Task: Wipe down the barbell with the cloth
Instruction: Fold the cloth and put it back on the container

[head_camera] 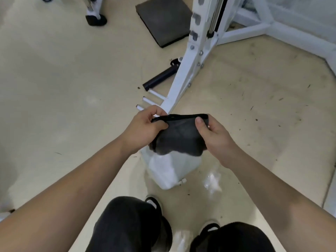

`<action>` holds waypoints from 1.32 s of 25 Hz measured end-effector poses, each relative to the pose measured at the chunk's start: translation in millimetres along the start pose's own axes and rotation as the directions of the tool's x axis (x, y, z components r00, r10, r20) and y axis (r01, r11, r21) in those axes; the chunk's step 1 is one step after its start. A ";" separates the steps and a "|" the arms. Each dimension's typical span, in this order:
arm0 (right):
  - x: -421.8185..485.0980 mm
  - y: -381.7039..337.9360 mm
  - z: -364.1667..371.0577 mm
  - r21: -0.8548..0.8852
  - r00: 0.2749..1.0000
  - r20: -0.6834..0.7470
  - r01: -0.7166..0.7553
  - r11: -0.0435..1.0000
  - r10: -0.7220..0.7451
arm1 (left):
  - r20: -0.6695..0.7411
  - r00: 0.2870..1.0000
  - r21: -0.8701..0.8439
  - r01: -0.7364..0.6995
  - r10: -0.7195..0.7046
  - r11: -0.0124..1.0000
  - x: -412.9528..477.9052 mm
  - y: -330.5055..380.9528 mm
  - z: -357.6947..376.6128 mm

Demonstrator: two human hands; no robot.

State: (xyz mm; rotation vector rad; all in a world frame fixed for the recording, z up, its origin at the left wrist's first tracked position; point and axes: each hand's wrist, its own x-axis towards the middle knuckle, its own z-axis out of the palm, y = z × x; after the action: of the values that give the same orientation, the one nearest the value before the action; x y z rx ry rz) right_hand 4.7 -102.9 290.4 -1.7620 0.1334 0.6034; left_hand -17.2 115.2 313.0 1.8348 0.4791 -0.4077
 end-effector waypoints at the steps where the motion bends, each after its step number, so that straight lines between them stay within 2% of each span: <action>1: 9.8 13.6 3.8 -0.010 1.000 0.005 -0.011 1.000 0.011 | 0.016 1.000 -0.030 0.013 -0.013 0.999 10.3 -13.3 0.9; 4: 42.4 44.6 15.9 -0.017 1.000 0.006 -0.001 1.000 0.001 | 0.019 1.000 -0.063 0.019 -0.018 0.998 39.9 -45.6 4.9; 9: 103.5 103.8 37.3 -0.100 1.000 0.007 -0.008 0.995 0.009 | -0.088 0.996 0.050 0.009 -0.005 0.999 98.3 -105.7 23.5; 12: 138.7 146.9 48.5 -0.191 1.000 0.010 0.015 0.981 -0.013 | -0.103 0.994 0.157 -0.006 0.022 0.988 134.6 -155.8 37.9; 16: 161.4 195.3 53.5 -0.236 0.993 0.029 0.117 0.965 -0.113 | -0.142 0.986 0.270 -0.048 0.090 0.962 165.6 -205.0 49.0; 18: 161.6 208.3 51.8 -0.299 0.977 0.086 0.211 0.931 -0.194 | -0.084 0.992 0.354 -0.060 0.096 0.933 166.8 -211.8 47.0; 20: 158.9 221.6 47.5 -0.431 0.952 0.182 0.303 0.850 -0.247 | 0.080 0.997 0.542 -0.052 0.011 0.839 161.9 -213.0 45.5; 21: 156.9 229.8 45.6 -0.506 0.938 0.250 0.337 0.794 -0.239 | 0.160 0.985 0.660 -0.057 -0.067 0.749 160.4 -214.8 46.7; 23: 150.7 247.2 44.7 -0.640 0.904 0.412 0.378 0.669 -0.116 | 0.281 0.933 0.861 -0.141 -0.224 0.489 160.6 -220.7 57.9; 24: 149.0 257.6 45.7 -0.683 0.880 0.474 0.397 0.612 -0.042 | 0.308 0.905 0.914 -0.195 -0.294 0.357 161.0 -224.3 66.9; 25: 149.9 266.4 48.6 -0.703 0.865 0.502 0.410 0.581 -0.002 | 0.307 0.896 0.935 -0.220 -0.322 0.279 162.4 -228.8 74.8; 26: 153.0 271.1 51.9 -0.704 0.871 0.490 0.397 0.590 -0.001 | 0.285 0.902 0.944 -0.206 -0.324 0.257 164.3 -232.5 80.4; 28: 160.2 273.4 54.9 -0.680 0.896 0.443 0.354 0.642 -0.024 | 0.273 0.922 0.934 -0.187 -0.275 0.303 166.5 -239.7 86.2; 31: 162.4 274.1 55.2 -0.673 0.893 0.449 0.354 0.650 -0.021 | 0.248 0.957 0.892 -0.166 -0.149 0.421 165.9 -251.3 81.3; 33: 158.9 269.5 53.0 -0.647 0.927 0.373 0.289 0.705 -0.038 | 0.205 0.974 0.871 -0.138 -0.093 0.472 162.9 -255.3 83.2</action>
State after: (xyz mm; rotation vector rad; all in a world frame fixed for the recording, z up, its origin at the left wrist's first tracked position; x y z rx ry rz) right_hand 17.1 -95.1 -26.5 -2.3262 -0.5690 0.8833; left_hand -12.2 126.6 -0.8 2.7616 0.0302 -0.9797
